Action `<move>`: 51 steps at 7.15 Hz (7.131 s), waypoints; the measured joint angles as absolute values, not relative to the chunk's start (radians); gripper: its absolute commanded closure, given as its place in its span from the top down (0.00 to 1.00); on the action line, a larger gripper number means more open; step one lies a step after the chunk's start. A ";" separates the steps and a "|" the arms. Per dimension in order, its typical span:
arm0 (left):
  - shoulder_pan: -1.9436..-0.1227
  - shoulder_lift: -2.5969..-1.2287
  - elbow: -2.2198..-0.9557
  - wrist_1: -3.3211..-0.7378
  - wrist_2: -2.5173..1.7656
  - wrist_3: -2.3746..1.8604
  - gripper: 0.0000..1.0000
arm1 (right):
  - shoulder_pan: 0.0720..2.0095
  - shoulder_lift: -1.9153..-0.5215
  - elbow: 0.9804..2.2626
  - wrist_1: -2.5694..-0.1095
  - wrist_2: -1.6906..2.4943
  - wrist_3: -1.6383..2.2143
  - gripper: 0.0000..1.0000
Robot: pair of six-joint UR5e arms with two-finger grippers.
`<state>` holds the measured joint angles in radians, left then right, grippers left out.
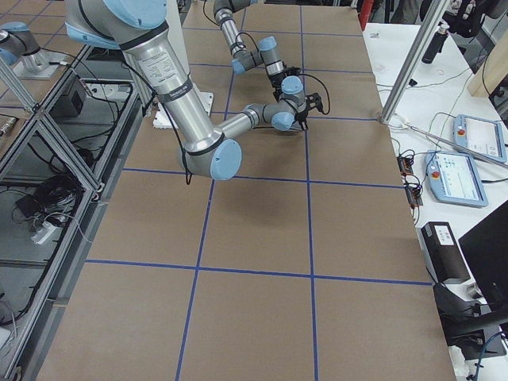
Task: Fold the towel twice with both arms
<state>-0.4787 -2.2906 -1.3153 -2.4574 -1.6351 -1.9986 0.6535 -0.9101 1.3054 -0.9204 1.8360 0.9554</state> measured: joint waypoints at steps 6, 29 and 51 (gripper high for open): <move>-0.479 -2.282 -1.323 -2.456 -1.643 -1.991 0.49 | 0.654 -0.915 1.305 -0.919 1.836 0.956 0.78; -1.350 -1.504 -1.737 -1.787 -2.295 -0.267 0.99 | 1.399 -1.519 1.645 -1.428 2.335 0.202 1.00; -1.535 -1.626 -1.629 -1.487 -2.404 -0.080 0.99 | 1.397 -1.507 1.602 -1.454 2.327 0.123 1.00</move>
